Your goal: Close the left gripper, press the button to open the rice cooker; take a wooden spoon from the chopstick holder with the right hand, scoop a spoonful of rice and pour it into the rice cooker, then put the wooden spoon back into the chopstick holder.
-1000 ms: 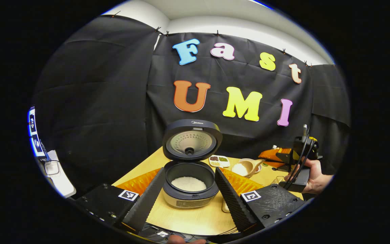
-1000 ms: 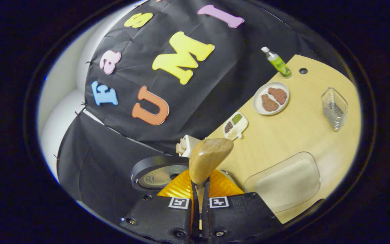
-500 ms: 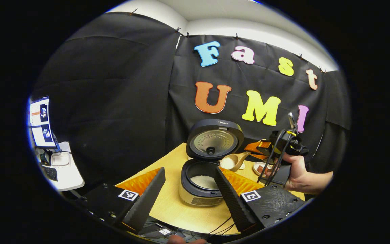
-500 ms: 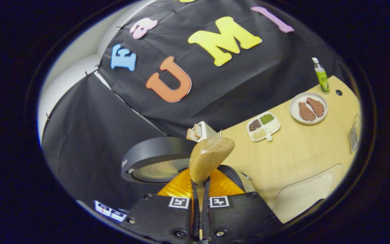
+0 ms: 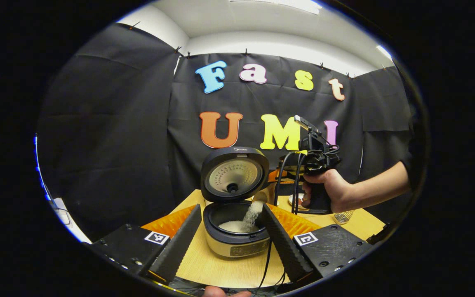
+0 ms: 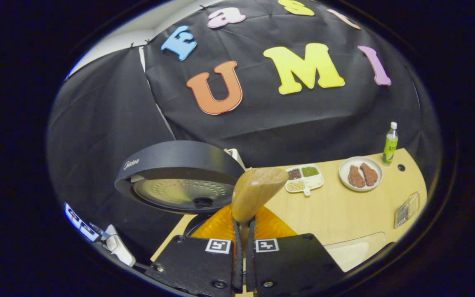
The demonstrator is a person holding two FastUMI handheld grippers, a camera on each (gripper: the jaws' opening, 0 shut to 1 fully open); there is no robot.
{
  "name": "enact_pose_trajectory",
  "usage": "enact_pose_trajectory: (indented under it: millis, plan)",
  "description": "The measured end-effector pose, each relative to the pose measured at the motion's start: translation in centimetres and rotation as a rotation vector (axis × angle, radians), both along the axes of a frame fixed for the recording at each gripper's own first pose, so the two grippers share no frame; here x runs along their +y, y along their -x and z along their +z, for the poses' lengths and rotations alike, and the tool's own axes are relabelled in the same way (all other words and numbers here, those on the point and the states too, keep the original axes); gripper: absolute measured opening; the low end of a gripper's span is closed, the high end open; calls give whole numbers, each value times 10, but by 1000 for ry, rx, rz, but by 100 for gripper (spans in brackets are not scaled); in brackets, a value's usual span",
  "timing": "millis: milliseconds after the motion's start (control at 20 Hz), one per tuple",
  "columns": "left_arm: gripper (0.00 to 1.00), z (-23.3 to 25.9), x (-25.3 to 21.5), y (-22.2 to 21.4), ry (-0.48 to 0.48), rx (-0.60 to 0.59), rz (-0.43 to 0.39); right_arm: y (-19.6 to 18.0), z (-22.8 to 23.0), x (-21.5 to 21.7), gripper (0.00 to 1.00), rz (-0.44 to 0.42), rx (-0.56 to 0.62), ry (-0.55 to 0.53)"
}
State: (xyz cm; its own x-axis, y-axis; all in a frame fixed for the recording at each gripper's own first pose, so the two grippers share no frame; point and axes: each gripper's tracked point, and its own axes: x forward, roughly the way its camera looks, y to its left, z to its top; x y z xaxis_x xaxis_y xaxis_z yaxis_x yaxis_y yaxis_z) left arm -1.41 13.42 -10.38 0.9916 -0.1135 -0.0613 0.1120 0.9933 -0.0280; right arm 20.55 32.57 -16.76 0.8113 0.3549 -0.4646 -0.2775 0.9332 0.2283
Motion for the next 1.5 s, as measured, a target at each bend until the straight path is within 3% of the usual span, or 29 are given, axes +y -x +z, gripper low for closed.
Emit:
enact_pose_trajectory:
  millis: [150,500,900,1150,1500]
  plan:
    - [94,-16,12,3,32,-10,-6,2,7,6,8,-13,-45,60]
    - [95,-40,31,6,121,-21,8,6,21,22,8,63,-246,321]
    - [95,-44,34,8,111,-6,28,7,39,22,8,117,-466,513]
    - [94,-42,35,8,109,6,34,13,50,18,8,135,-510,467]
    - [94,-18,26,12,94,41,111,31,59,-9,8,123,-375,211]
